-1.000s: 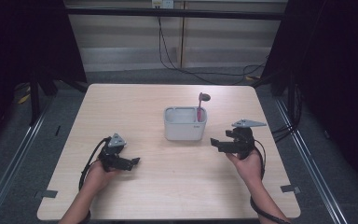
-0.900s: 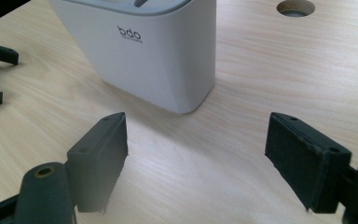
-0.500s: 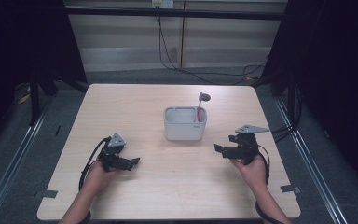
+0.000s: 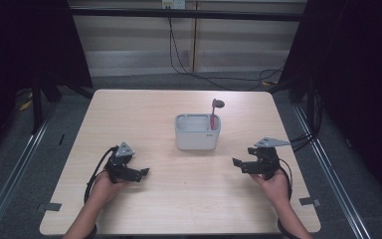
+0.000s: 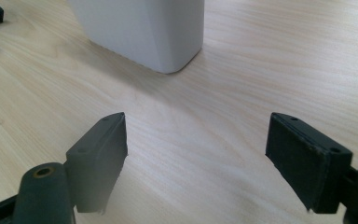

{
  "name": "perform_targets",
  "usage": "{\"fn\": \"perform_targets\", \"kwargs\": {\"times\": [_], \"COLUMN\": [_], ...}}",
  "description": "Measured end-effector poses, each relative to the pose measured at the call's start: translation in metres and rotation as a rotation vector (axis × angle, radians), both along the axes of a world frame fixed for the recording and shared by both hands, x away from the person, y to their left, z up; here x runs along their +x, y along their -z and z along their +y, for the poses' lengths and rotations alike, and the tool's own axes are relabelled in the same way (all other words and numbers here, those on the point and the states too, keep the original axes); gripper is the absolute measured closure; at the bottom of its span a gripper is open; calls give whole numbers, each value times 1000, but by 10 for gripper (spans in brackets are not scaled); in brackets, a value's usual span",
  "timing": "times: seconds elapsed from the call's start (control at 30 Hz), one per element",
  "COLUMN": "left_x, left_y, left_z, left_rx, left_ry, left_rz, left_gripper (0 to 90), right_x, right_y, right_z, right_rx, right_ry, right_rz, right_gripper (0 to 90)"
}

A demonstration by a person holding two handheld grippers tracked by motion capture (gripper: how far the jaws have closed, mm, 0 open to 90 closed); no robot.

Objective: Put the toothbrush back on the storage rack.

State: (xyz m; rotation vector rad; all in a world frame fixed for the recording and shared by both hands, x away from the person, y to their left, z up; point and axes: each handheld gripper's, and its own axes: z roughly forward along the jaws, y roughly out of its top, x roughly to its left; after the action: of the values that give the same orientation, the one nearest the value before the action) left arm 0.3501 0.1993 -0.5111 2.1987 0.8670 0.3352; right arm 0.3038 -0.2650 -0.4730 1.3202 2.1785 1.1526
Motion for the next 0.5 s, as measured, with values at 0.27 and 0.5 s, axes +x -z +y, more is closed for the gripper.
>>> {"fn": "perform_targets", "kwargs": {"times": [0.27, 0.5], "left_x": [0, 0], "left_y": [0, 0], "left_z": [0, 0], "left_rx": [1, 2], "left_ry": [0, 1], "left_rz": [0, 0], "left_gripper": [96, 96], "right_x": [-1, -2], "right_y": [8, 16], "right_z": [-2, -2], "right_rx": [-57, -114], "right_ry": [-16, -38], "right_rz": [11, 23], "right_gripper": [200, 200]}}
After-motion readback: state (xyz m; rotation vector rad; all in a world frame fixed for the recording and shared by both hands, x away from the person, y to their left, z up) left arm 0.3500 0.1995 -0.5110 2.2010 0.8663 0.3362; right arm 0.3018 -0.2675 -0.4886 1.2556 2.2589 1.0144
